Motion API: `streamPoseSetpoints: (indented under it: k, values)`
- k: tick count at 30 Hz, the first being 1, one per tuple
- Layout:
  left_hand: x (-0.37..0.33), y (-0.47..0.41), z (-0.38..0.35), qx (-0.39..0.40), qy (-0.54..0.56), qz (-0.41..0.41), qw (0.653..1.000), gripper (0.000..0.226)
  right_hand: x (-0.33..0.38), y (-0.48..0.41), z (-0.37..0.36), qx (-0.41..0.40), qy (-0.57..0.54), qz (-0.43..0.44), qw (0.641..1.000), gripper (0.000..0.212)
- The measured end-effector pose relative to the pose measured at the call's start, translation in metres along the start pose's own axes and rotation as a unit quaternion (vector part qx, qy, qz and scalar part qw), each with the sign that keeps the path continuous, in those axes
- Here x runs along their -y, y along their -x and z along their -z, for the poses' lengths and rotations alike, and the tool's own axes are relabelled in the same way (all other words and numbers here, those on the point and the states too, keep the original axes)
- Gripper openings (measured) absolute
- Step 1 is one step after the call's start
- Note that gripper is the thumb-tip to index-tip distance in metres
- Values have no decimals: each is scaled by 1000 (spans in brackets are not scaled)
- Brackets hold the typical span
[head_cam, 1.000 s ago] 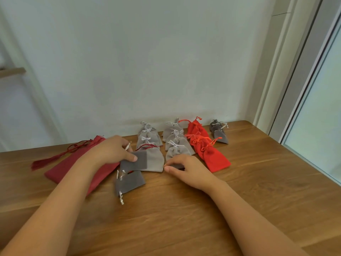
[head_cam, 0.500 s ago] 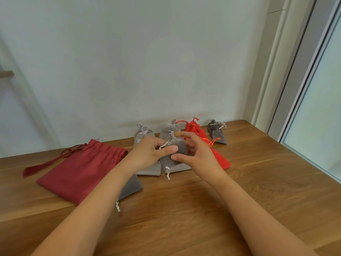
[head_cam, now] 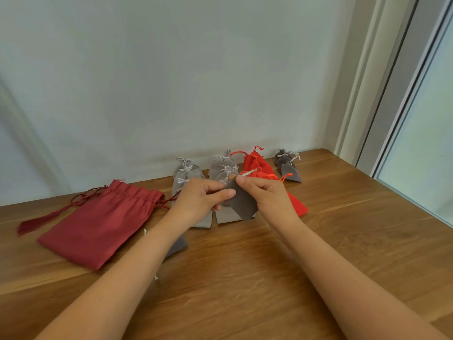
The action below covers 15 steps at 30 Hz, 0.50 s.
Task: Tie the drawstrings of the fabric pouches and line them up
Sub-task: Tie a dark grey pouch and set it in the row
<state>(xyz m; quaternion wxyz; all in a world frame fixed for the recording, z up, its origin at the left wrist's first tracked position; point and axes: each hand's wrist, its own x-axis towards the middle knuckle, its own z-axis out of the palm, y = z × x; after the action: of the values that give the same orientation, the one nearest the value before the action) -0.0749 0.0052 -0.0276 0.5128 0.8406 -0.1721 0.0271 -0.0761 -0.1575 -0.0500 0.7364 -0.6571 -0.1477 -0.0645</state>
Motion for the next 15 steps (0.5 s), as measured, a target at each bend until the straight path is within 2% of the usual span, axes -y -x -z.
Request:
streamPoseSetpoints:
  k: [4,7,10,13,15]
  values:
    - [2,-1,-2,4,-24,-17,1000,9,-1,-1,0,-26,-73,-25,997,17]
    - [4,-3,-1,12,28,0,1000,20,-4,-4,3,-37,-122,-59,990,22]
    - [4,-2,3,-1,77,21,997,13,-7,-12,9,-42,-173,-76,981,23]
    - [3,-1,8,6,66,22,998,13,-3,-15,14,-28,-259,-91,961,27]
    - [3,-1,9,35,38,22,998,16,1,-17,21,-59,-300,-93,947,28]
